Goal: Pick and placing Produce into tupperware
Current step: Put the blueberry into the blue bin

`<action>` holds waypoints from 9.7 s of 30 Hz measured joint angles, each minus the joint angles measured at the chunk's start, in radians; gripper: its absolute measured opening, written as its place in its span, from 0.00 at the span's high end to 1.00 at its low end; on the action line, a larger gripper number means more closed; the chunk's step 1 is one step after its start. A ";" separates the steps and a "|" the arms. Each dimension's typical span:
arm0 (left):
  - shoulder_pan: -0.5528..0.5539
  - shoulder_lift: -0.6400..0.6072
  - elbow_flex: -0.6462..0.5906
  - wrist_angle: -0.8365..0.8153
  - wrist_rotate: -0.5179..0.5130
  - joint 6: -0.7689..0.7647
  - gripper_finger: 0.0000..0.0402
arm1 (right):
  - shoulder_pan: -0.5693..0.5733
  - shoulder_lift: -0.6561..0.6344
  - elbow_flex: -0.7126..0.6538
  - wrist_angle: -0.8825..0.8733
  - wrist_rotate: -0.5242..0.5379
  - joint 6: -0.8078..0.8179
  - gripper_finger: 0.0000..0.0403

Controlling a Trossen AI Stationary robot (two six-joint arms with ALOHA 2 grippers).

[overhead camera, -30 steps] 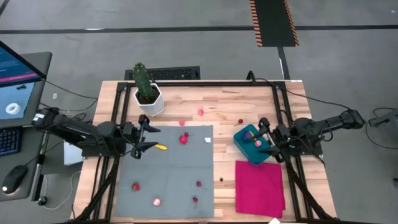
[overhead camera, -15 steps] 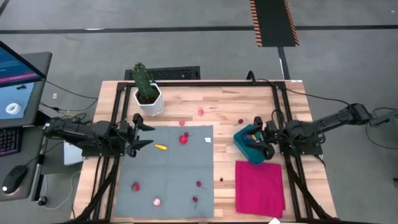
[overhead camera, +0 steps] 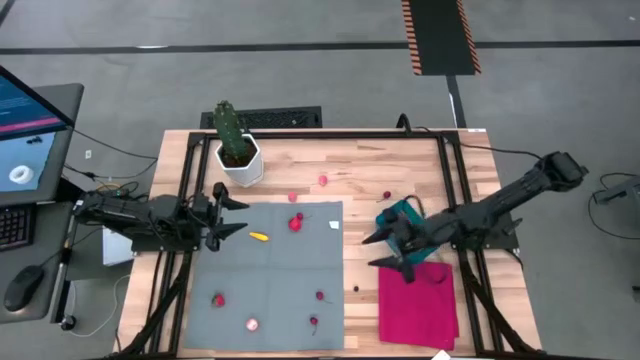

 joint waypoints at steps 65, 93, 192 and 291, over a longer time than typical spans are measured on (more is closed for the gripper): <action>0.000 0.004 0.000 -0.098 -0.014 -0.026 0.38 | 0.187 0.652 0.512 -0.753 0.218 0.528 0.25; 0.000 0.023 0.002 -0.100 -0.014 -0.026 0.38 | 0.182 0.868 0.748 -0.967 0.174 0.528 0.25; 0.000 0.023 0.000 -0.099 -0.014 -0.026 0.38 | 0.150 0.868 0.710 -0.953 0.096 0.630 0.77; 0.000 0.023 0.001 -0.115 -0.013 -0.023 0.38 | 0.190 -0.622 0.216 -0.458 0.413 -0.031 0.80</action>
